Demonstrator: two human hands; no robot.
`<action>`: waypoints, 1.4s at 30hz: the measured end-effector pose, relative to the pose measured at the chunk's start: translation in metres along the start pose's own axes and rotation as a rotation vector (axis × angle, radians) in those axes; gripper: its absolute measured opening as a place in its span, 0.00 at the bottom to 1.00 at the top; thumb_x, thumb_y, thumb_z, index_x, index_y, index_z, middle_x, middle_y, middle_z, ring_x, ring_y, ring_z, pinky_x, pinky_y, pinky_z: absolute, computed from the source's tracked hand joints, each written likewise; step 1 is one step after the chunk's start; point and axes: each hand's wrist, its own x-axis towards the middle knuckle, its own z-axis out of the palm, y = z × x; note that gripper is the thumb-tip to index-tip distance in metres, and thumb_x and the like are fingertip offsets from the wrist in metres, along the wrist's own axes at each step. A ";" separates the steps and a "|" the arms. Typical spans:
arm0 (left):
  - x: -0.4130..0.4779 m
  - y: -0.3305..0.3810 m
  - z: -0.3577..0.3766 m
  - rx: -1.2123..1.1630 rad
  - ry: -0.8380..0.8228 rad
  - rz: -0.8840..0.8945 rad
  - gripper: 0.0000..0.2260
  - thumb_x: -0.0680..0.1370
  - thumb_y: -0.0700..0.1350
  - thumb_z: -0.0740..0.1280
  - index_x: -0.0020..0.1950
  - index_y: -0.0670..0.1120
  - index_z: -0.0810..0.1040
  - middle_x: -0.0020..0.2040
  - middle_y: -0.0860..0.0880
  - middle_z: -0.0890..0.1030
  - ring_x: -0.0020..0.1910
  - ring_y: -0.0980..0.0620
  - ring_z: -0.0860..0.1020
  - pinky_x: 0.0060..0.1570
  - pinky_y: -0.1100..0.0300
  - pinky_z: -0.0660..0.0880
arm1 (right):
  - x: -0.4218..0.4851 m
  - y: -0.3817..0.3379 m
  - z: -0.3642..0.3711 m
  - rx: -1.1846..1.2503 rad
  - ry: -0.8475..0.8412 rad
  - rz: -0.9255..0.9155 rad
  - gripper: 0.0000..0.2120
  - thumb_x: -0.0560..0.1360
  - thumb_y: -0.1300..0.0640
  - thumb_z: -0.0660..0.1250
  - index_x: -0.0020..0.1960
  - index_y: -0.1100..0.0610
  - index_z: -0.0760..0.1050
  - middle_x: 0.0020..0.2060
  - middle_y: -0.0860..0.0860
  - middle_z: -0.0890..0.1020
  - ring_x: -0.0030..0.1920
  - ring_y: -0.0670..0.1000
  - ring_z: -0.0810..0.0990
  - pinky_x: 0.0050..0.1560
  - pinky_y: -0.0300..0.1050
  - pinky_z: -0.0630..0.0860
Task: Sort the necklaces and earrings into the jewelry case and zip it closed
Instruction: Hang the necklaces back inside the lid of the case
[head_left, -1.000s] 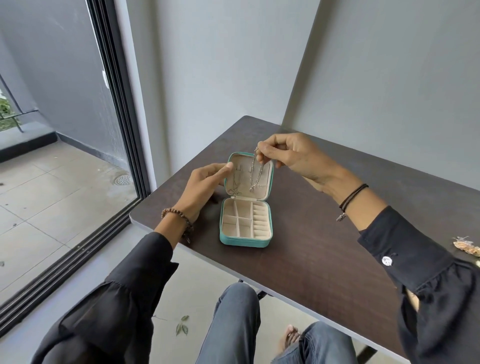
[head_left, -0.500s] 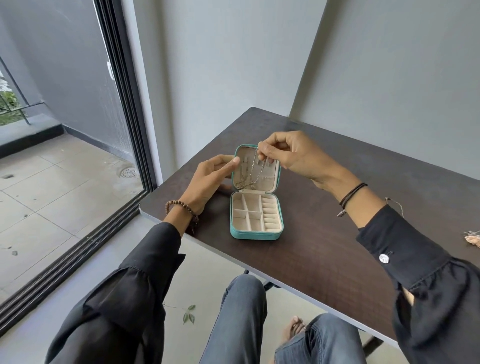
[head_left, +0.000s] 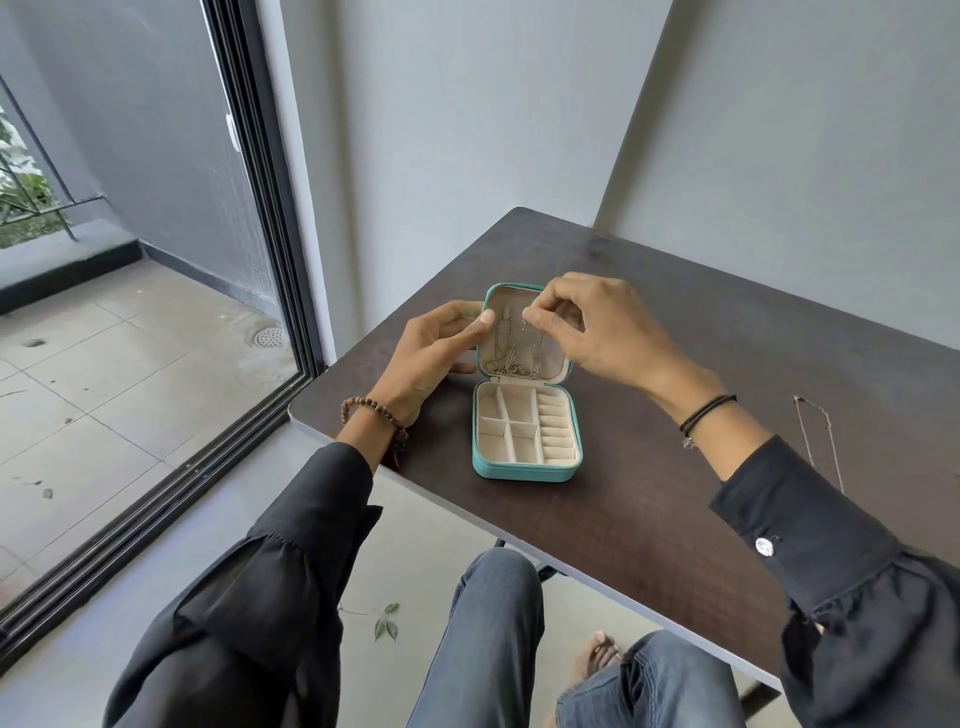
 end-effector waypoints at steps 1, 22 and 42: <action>0.000 0.000 0.000 0.001 0.004 0.002 0.13 0.81 0.52 0.68 0.60 0.47 0.82 0.53 0.50 0.87 0.54 0.55 0.83 0.54 0.46 0.80 | -0.001 0.001 0.004 -0.041 0.034 -0.028 0.09 0.80 0.47 0.69 0.46 0.52 0.81 0.38 0.41 0.76 0.36 0.40 0.74 0.39 0.43 0.72; 0.001 0.000 -0.001 -0.030 -0.024 0.010 0.11 0.83 0.50 0.66 0.60 0.47 0.80 0.53 0.50 0.86 0.50 0.59 0.81 0.47 0.63 0.78 | 0.002 0.018 0.037 -0.465 0.651 -0.341 0.10 0.82 0.52 0.70 0.46 0.56 0.83 0.44 0.54 0.79 0.41 0.53 0.73 0.41 0.50 0.73; 0.003 -0.003 -0.003 -0.068 -0.096 0.055 0.07 0.84 0.47 0.65 0.60 0.48 0.77 0.56 0.40 0.85 0.51 0.52 0.81 0.53 0.54 0.78 | 0.001 0.010 0.035 -0.405 0.800 -0.233 0.08 0.72 0.44 0.78 0.39 0.46 0.85 0.36 0.49 0.74 0.35 0.51 0.71 0.40 0.50 0.67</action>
